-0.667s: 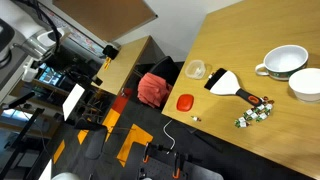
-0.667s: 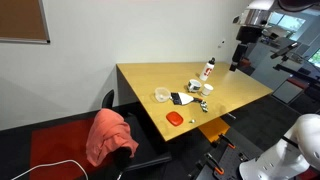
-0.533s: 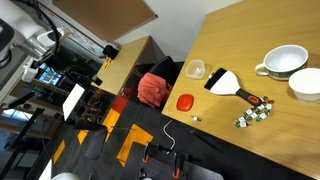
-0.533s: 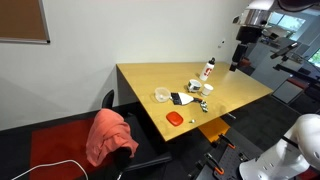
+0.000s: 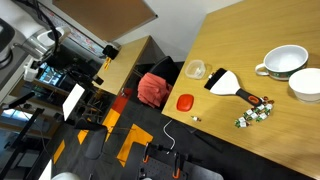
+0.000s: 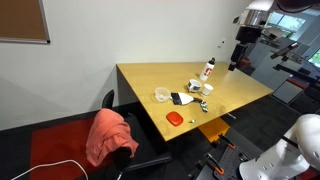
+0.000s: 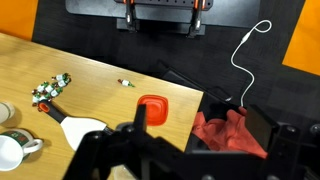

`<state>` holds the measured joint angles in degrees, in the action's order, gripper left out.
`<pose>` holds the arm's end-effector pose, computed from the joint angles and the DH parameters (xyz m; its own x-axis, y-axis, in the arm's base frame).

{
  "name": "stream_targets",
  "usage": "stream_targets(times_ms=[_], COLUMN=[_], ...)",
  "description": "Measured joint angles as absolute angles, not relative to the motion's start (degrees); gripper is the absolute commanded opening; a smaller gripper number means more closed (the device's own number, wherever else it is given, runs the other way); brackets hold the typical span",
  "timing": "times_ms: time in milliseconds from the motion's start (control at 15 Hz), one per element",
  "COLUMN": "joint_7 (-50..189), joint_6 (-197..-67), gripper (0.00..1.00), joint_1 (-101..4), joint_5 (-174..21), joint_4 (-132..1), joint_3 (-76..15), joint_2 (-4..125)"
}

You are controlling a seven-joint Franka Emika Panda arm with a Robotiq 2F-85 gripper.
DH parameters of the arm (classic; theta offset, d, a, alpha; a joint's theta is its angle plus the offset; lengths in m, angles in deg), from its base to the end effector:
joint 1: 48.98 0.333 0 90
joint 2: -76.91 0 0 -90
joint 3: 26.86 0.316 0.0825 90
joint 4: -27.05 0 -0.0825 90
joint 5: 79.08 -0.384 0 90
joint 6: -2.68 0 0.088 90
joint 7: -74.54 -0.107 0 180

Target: Put a sweet from the table in the lunchbox

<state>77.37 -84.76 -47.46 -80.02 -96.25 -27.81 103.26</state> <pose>0.3939 0.0047 0.5681 0.9845 0.0628 -0.1639 0.0584 -0.9978 -0.0318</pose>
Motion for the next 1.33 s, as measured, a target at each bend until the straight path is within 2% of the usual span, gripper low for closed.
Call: stream_targets(times_ms=[800, 1333], joint_7=[70.48, 68.15], joint_6=[-98.76, -116.13], gripper=[1.0, 1.0], joint_1=[-55.11, -58.88], joint_5=[-77.69, -73.73], joint_4=[-103.31, -118.81], joint_3=[-31.96, -33.57], joint_2=[98.57, 97.79])
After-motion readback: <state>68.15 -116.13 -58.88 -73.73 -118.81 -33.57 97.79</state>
